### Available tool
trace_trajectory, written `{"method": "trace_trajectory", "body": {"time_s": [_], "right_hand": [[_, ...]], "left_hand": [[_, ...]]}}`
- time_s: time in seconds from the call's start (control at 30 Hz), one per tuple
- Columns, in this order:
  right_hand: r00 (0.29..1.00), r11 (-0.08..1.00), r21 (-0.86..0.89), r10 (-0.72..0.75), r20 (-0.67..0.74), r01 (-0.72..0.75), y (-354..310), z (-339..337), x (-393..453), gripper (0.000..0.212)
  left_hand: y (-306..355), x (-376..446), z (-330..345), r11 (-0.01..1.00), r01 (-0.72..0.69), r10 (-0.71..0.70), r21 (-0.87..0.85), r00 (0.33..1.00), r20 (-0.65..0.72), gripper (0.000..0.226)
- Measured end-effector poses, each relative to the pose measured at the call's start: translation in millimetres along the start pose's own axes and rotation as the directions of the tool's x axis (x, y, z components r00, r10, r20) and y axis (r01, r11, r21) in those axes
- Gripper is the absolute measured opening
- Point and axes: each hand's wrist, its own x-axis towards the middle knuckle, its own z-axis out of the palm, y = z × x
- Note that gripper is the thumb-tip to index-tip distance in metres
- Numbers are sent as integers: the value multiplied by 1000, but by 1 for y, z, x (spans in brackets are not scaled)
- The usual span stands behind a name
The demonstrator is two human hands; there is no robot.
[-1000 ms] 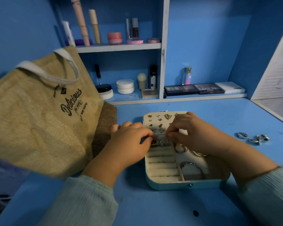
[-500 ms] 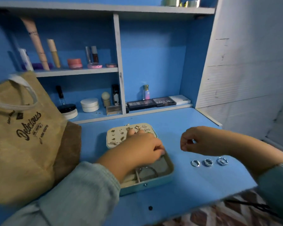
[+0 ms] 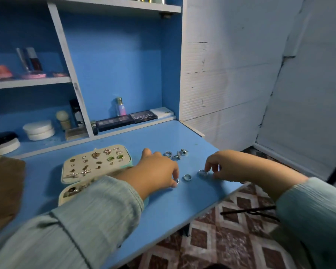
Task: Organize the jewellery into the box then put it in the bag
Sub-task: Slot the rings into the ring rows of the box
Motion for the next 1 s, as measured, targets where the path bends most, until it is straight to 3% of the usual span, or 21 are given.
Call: {"method": "trace_trajectory", "body": {"time_s": [0.17, 0.4, 0.8, 1.0], "right_hand": [[993, 999, 48, 19, -114, -14, 6, 23, 7, 28], [975, 997, 74, 35, -221, -19, 4, 35, 15, 21], [969, 997, 71, 24, -247, -7, -2, 40, 18, 18], [968, 995, 97, 34, -248, -10, 0, 41, 23, 17]], "left_hand": [[3, 2, 8, 999, 31, -34, -44, 997, -65, 21], [6, 5, 9, 997, 77, -76, 15, 996, -49, 14], [7, 3, 14, 995, 44, -39, 86, 998, -57, 30], [1, 5, 11, 998, 50, -51, -35, 998, -26, 19]]}}
